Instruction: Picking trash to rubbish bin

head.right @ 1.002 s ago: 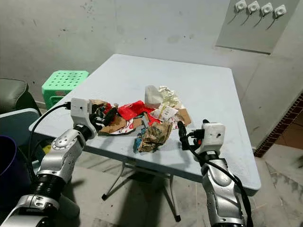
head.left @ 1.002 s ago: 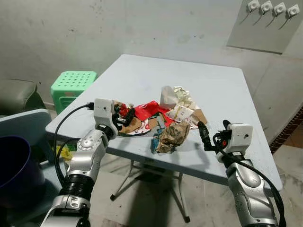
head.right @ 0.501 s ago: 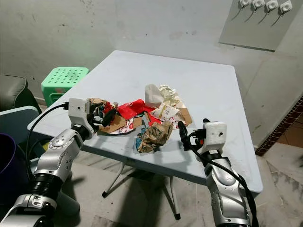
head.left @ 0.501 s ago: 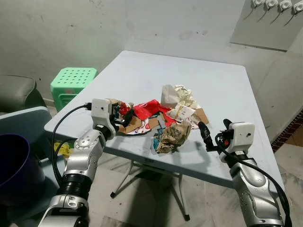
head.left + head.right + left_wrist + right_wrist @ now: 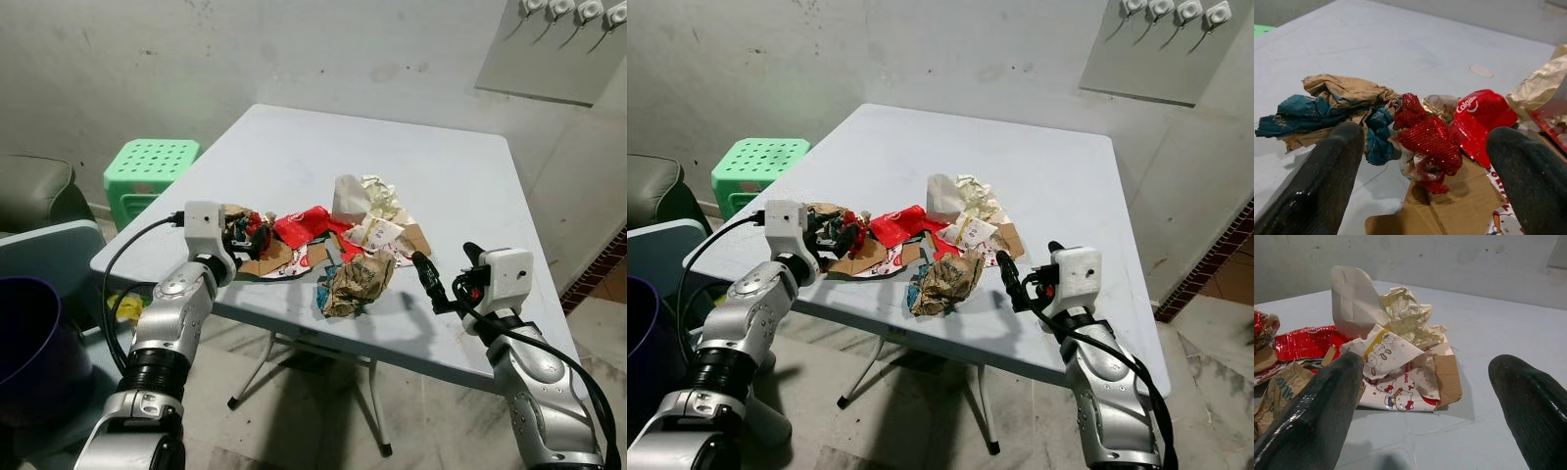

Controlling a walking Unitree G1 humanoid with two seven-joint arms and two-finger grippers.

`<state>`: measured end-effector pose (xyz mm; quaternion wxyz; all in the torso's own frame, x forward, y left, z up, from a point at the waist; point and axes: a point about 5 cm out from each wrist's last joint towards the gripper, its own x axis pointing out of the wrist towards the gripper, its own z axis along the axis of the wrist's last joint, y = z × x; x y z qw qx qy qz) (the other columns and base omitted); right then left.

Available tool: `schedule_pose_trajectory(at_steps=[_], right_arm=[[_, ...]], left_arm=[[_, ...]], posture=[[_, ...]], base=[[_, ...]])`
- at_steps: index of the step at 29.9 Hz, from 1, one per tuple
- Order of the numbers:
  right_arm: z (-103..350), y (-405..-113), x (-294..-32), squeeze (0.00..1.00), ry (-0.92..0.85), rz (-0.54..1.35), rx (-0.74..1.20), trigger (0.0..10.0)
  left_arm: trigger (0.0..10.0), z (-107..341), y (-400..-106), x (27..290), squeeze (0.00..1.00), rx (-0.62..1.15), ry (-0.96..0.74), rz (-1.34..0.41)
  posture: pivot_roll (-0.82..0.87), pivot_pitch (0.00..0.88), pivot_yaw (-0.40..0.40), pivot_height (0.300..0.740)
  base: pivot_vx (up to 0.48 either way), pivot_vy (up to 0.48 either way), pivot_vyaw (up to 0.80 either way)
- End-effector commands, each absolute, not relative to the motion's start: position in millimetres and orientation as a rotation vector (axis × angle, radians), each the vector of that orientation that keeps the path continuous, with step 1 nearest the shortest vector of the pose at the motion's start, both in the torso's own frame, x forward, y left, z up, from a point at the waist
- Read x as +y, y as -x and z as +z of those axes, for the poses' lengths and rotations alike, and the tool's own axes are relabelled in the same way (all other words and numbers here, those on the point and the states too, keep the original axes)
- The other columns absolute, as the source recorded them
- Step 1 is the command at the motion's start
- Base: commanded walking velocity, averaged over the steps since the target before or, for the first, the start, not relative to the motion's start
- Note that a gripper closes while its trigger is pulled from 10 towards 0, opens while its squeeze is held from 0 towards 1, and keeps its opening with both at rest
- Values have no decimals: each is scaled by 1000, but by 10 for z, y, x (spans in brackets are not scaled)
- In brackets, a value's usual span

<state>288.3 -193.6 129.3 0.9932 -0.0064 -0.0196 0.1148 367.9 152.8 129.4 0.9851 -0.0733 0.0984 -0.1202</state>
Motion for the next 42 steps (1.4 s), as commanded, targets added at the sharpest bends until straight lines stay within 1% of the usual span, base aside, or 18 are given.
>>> schedule_pose_trajectory(at_steps=[1,7,12,15,17,18,21,25,31,32,33,34,35,42], right_arm=[[1363,-2872,-1951,0,18,234,-55,10000],[1360,-2834,-1947,0,18,233,-53,10000],[1350,-2780,-1965,0,19,214,-47,10000],[1347,-2757,-1963,0,17,209,-44,10000],[1349,-2743,-1967,0,17,204,-44,10000],[1349,-2733,-1971,0,17,201,-44,10000],[1347,-2715,-1979,0,16,195,-42,10000],[1350,-2695,-1982,0,17,191,-38,10000],[1360,-2677,-1993,0,20,188,-33,10000],[1366,-2680,-2000,0,20,188,-32,10000],[1369,-2683,-2005,0,21,187,-32,10000],[1370,-2686,-2008,0,22,186,-32,10000],[1374,-2689,-2008,0,22,186,-33,10000],[1385,-2712,-1981,0,20,197,-33,10000]], left_arm=[[10000,1421,-3768,1537,0,177,98,-246],[10000,1493,-3844,1513,0,177,62,-257],[10000,1447,-3889,1450,0,244,69,-275],[10000,1395,-3890,1426,0,292,77,-269],[10000,1360,-3880,1407,0,299,42,-283],[10000,1328,-3871,1396,0,317,62,-287],[10000,1263,-3855,1391,0,349,43,-280],[10000,1188,-3828,1392,0,390,60,-278],[10000,1136,-3801,1404,0,392,72,-290],[3412,1136,-3795,1404,0,385,112,-304],[3412,1138,-3794,1410,0,381,104,-308],[2431,1140,-3793,1414,0,378,94,-311],[0,1143,-3792,1415,0,375,102,-319],[0,1174,-3801,1412,0,364,122,-329]], posture=[[-100,0,-18,740],[-117,0,-6,740],[-139,0,11,740],[-146,0,18,740],[-151,0,23,740],[-152,0,25,740],[-155,0,28,740],[-157,0,29,740],[-156,0,27,740],[-156,0,26,740],[-154,0,25,740],[-154,0,25,740],[-154,0,25,740],[-144,0,19,740]], base=[[0,0,0],[0,0,0],[0,0,0],[0,0,0],[0,0,0],[0,0,0],[0,0,0],[0,0,0],[0,0,0],[0,0,0],[0,0,0],[0,0,0],[0,0,0],[0,0,0]])
